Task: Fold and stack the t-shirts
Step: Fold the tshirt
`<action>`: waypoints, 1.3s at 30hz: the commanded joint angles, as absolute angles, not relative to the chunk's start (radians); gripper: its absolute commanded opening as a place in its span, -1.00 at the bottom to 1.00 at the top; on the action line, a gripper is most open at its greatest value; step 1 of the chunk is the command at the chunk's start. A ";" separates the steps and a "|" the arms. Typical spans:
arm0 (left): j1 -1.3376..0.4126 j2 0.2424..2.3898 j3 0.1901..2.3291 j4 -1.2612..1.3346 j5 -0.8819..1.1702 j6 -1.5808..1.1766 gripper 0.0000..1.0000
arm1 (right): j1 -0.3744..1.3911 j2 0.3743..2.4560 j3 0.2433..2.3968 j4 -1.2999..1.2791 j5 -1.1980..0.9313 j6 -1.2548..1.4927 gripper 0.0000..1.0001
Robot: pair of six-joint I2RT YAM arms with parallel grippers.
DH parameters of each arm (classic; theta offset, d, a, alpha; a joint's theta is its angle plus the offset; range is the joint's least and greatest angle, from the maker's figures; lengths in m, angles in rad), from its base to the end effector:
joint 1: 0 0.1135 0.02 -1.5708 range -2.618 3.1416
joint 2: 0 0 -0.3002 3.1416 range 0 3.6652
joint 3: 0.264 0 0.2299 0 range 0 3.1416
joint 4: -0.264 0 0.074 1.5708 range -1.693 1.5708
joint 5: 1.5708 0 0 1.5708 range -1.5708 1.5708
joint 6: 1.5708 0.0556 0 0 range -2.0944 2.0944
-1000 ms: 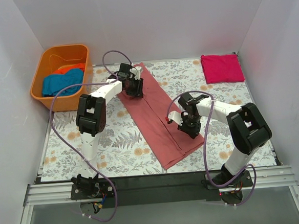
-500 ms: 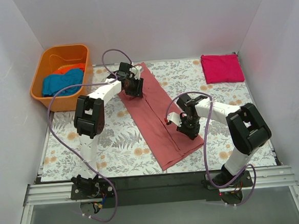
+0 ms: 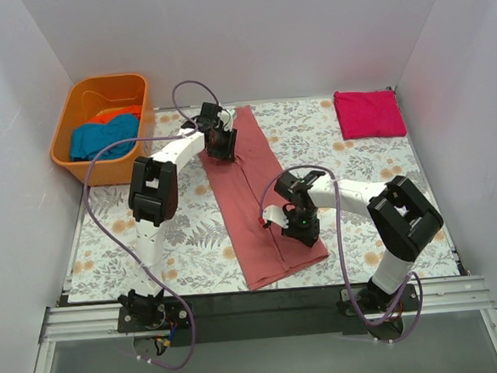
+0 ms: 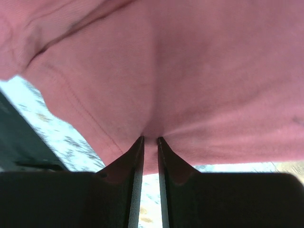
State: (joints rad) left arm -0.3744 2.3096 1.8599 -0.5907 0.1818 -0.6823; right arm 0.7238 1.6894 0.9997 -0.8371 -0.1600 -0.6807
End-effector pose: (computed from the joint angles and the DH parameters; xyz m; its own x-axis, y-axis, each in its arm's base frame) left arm 0.4740 -0.1970 0.1820 -0.9036 -0.3113 -0.2943 -0.1610 0.8834 -0.4400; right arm 0.1969 0.1858 0.1879 -0.1670 -0.9768 -0.1343 -0.9833 0.1549 0.0960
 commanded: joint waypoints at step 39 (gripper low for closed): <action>-0.387 1.119 0.951 -0.499 0.626 -0.334 0.59 | 0.755 1.259 1.033 -0.743 -0.396 -0.672 0.15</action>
